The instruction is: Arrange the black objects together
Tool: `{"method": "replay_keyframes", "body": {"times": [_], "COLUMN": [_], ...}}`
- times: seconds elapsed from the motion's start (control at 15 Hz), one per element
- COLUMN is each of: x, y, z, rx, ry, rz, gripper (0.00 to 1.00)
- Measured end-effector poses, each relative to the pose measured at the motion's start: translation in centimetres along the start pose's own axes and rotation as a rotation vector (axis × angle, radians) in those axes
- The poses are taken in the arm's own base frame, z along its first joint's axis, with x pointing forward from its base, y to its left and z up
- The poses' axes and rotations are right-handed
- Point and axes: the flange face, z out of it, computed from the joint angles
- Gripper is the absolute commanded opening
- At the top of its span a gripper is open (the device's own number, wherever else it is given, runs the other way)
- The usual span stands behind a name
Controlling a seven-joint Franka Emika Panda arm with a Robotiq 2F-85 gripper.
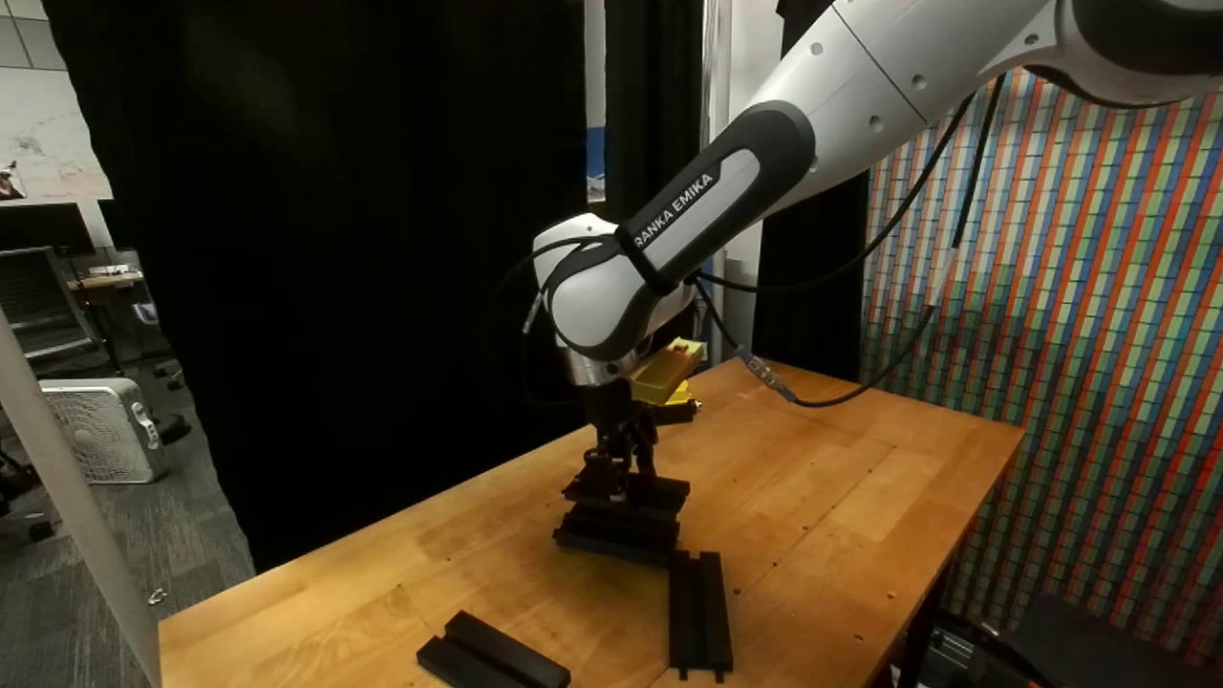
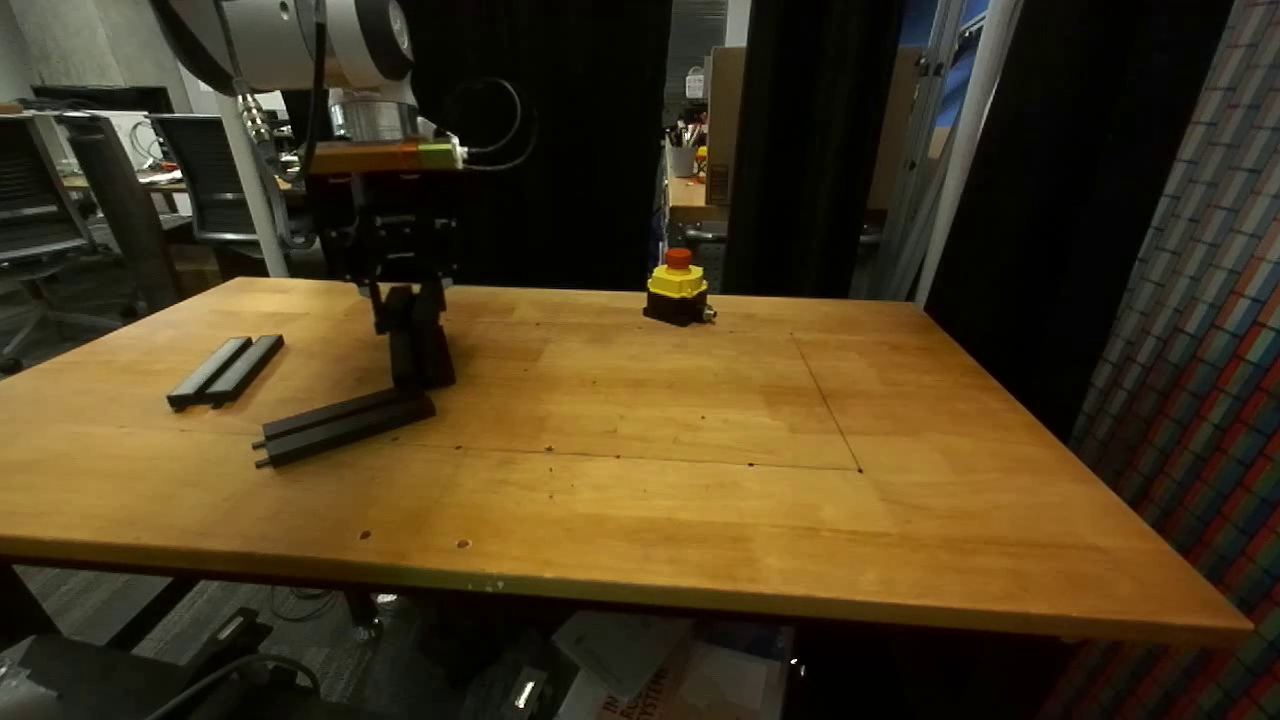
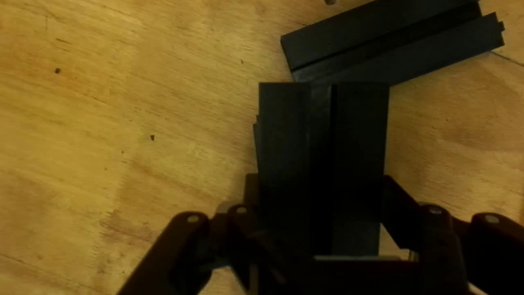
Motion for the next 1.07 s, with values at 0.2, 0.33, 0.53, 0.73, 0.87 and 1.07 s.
{"method": "replay_keyframes", "body": {"times": [0.2, 0.33, 0.53, 0.73, 0.87, 1.07], "x": [-0.1, 0.0, -0.1, -0.2, -0.4, -0.5], "y": [-0.7, -1.0, -1.2, -0.9, -0.7, -0.3], "z": [0.9, 1.4, 2.0, 2.5, 2.8, 3.2], "rx": [0.033, 0.058, 0.087, 0.097, 0.097, 0.096], "ry": [0.033, 0.06, 0.089, 0.105, 0.108, 0.113], "rz": [0.012, 0.013, 0.005, -0.01, -0.024, -0.041], "gripper": [0.45, 0.45, 0.45, 0.45, 0.45, 0.45]}}
